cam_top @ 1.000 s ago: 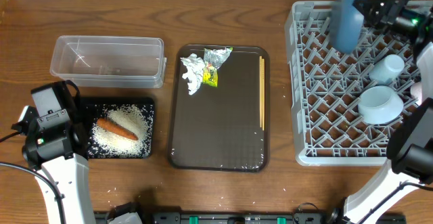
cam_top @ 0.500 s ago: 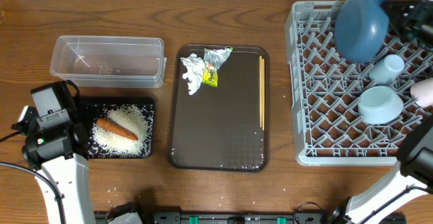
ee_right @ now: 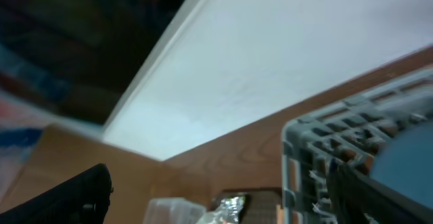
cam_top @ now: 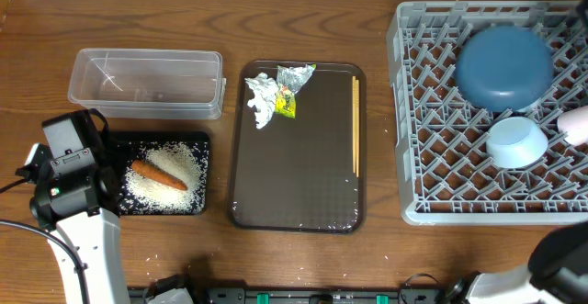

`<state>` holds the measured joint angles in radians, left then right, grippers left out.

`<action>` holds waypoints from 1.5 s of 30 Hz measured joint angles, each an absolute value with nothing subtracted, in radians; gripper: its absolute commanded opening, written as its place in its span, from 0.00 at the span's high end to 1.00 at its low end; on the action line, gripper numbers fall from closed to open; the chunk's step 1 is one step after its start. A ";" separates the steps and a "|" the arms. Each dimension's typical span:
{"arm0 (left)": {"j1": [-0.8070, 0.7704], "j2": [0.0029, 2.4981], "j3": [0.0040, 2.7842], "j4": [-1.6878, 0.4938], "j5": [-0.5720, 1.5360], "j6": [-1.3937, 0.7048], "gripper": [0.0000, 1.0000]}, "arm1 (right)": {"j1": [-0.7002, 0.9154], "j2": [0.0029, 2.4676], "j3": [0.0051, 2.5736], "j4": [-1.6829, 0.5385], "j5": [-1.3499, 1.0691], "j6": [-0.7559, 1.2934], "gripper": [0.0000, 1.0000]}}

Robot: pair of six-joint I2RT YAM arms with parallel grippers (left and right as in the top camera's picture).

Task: Sort waste into correct bins and load items into the dishwasher rack
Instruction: 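Lift the blue plate into the rack and release it, then move the right gripper back over the dark tray toward the chopsticks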

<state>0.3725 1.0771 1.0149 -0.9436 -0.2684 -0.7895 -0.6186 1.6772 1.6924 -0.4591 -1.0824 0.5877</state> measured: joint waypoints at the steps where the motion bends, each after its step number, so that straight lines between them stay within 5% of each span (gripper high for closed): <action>1: 0.372 1.077 1.015 -0.944 -0.268 -0.789 0.02 | -0.616 1.654 1.693 -0.497 -1.045 0.569 0.01; 12: 0.373 1.077 1.015 -0.944 -0.268 -0.789 0.02 | -0.447 1.399 1.693 -0.805 -0.624 0.389 0.01; 22: 0.372 1.077 1.015 -0.944 -0.268 -0.789 0.02 | -0.188 1.291 1.696 -0.949 -0.624 0.346 0.11; 25: 0.372 1.077 1.015 -0.944 -0.268 -0.789 0.02 | -0.075 1.327 1.696 -0.997 -0.542 0.344 0.20; 35: 0.373 1.077 1.015 -0.944 -0.268 -0.789 0.02 | 0.352 1.703 1.696 -0.995 -0.174 0.421 0.19; 45: 0.373 1.077 1.015 -0.944 -0.268 -0.789 0.02 | 0.521 2.087 1.693 -0.912 -0.049 0.530 0.27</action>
